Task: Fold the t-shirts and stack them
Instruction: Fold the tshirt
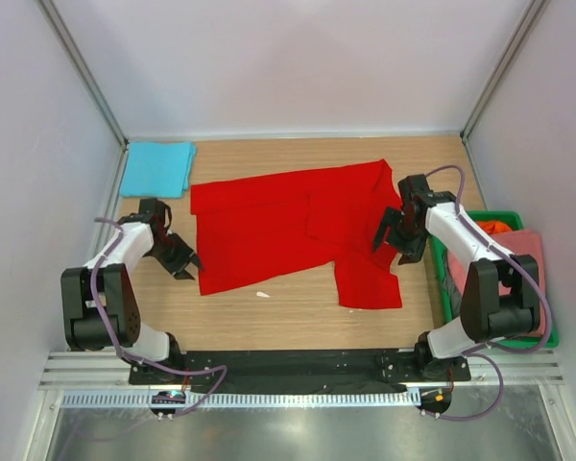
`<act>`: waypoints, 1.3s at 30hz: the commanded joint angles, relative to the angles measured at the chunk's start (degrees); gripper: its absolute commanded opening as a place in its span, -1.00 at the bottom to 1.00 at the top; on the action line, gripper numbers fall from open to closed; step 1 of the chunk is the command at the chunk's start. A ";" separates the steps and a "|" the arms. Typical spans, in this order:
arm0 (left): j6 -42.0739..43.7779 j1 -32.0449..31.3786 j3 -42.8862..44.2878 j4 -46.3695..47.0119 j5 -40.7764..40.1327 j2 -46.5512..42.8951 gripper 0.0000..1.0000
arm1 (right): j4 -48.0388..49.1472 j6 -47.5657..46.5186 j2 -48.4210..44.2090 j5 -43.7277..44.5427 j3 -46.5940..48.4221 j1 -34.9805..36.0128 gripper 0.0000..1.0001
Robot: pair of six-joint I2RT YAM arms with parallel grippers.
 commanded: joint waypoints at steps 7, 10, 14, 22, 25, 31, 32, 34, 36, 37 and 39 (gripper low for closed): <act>-9.20 1.66 -6.15 2.69 4.67 -0.24 -0.08 | -5.28 -1.56 -5.53 -3.37 -4.17 0.00 0.56; -9.99 1.75 -7.03 1.20 2.66 -0.51 -0.06 | -5.98 -1.92 -6.06 -3.28 -3.74 -0.08 0.56; -11.39 1.66 -6.95 -2.14 -0.07 0.19 -0.09 | -6.25 -2.18 -6.15 -3.37 -3.47 -0.08 0.56; -15.53 1.66 -9.76 3.74 0.89 3.79 -0.11 | -6.07 -2.27 -5.88 -3.72 -3.82 -0.08 0.56; -15.53 1.66 -9.15 4.71 1.24 6.26 -0.22 | -6.68 -2.71 -5.88 -3.37 -4.35 -0.08 0.56; -14.91 1.92 -8.01 3.22 -1.21 5.47 -0.64 | -8.01 -1.83 -6.15 -0.91 -5.93 0.00 0.69; -14.65 2.45 -8.09 3.04 -1.57 5.21 -0.64 | -8.18 -1.74 -5.45 -1.00 -6.37 -0.08 0.70; -14.30 2.89 -8.09 2.86 -2.36 4.42 -0.62 | -8.53 -1.83 -4.83 -1.70 -6.81 -0.08 0.71; -12.99 3.16 -6.87 1.82 -2.45 4.50 -0.50 | -8.97 -2.00 -4.65 -1.96 -7.16 -0.08 0.71; -12.54 3.24 -6.43 1.37 -1.93 4.41 -0.33 | -9.06 -2.18 -4.74 -1.96 -7.16 -0.08 0.70; -12.54 3.16 -6.07 -0.29 -2.36 3.45 -0.21 | -9.24 -2.53 -5.00 -1.96 -7.51 -0.08 0.70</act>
